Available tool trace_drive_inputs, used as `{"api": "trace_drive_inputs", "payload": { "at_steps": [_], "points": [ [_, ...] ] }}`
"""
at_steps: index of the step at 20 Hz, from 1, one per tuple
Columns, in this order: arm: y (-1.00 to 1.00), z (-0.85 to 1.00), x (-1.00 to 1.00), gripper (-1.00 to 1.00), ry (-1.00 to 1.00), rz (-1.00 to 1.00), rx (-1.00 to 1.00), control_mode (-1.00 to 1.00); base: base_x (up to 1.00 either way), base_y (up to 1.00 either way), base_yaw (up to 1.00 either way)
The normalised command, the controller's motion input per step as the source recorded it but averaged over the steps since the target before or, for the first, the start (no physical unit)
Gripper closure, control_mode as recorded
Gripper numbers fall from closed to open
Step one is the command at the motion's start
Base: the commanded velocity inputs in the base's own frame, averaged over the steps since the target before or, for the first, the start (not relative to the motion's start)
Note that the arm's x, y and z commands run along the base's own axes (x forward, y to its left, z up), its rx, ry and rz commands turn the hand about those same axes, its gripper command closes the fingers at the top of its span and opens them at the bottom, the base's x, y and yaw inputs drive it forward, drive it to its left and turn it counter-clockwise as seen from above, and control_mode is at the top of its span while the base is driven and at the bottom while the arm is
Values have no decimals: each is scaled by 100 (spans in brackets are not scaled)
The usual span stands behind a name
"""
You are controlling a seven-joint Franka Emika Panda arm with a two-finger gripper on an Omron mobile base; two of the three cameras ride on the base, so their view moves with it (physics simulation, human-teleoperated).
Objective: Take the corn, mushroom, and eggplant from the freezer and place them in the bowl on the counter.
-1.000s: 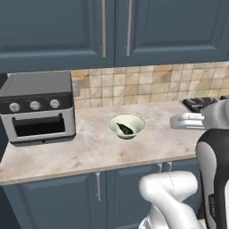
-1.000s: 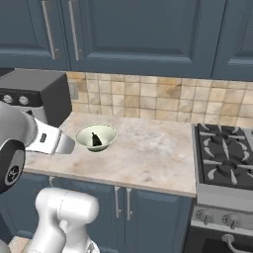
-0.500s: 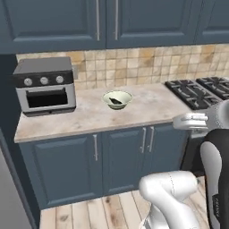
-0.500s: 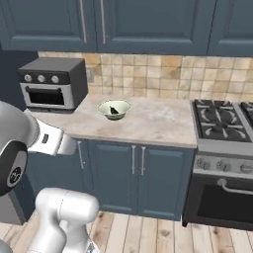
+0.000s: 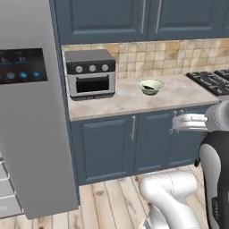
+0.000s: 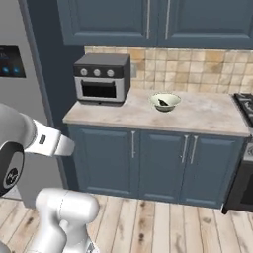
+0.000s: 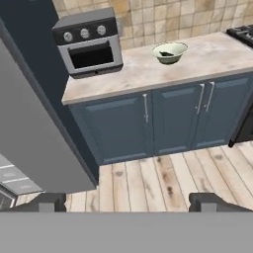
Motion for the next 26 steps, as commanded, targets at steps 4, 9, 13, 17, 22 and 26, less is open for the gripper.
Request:
{"api": "trace_drive_inputs", "payload": {
  "at_steps": [4,9,13,17,22,26],
  "points": [
    [0,0,0,-100,0,0,0,100,4,100,0],
    [0,0,0,-100,0,0,0,100,30,100,1],
    [0,0,0,-100,0,0,0,100,52,100,1],
    [0,0,0,-100,0,0,0,100,100,83,8],
    [0,0,0,-100,0,0,0,100,79,94,4],
    [0,0,0,-100,0,0,0,100,6,79,0]
  ]
}}
